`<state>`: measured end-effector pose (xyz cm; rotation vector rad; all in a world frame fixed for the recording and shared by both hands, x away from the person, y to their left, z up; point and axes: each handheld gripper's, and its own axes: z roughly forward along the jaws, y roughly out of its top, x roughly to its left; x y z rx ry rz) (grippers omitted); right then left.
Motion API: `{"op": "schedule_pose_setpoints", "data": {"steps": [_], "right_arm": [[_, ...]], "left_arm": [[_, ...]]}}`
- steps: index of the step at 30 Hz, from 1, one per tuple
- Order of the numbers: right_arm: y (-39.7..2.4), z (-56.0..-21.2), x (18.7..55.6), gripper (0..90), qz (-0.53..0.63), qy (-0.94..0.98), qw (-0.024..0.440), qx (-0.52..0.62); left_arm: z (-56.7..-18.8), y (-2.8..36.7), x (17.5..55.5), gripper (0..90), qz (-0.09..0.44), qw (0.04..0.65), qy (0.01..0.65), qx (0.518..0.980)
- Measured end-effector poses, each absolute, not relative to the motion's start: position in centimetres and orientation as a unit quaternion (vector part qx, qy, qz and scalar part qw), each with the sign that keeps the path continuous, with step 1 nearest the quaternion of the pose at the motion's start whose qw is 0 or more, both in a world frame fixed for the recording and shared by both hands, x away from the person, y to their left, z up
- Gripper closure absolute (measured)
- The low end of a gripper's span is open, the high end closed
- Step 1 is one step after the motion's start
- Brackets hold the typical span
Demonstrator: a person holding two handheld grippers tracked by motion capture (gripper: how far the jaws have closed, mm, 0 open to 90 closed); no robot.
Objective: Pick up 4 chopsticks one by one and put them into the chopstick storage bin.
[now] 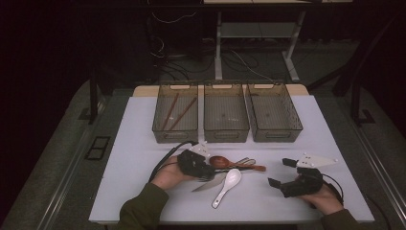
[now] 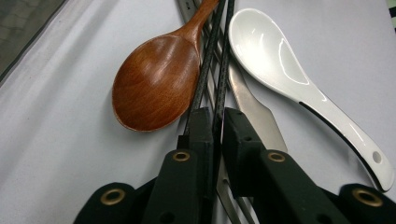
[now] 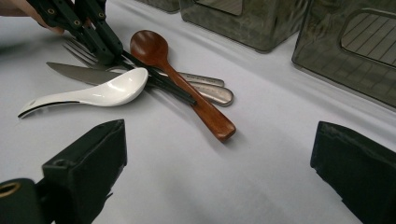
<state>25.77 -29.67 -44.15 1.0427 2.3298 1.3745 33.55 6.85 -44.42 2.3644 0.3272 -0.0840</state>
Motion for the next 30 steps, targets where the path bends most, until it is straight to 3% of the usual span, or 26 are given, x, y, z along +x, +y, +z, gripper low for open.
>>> {"op": "schedule_pose_setpoints", "data": {"steps": [30], "right_arm": [[-29.6,-44.2,25.8,3.2,0.470,0.798,0.120,0.357]], "left_arm": [[-43.3,7.4,33.5,84.8,-0.034,0.404,0.118,0.906]]}}
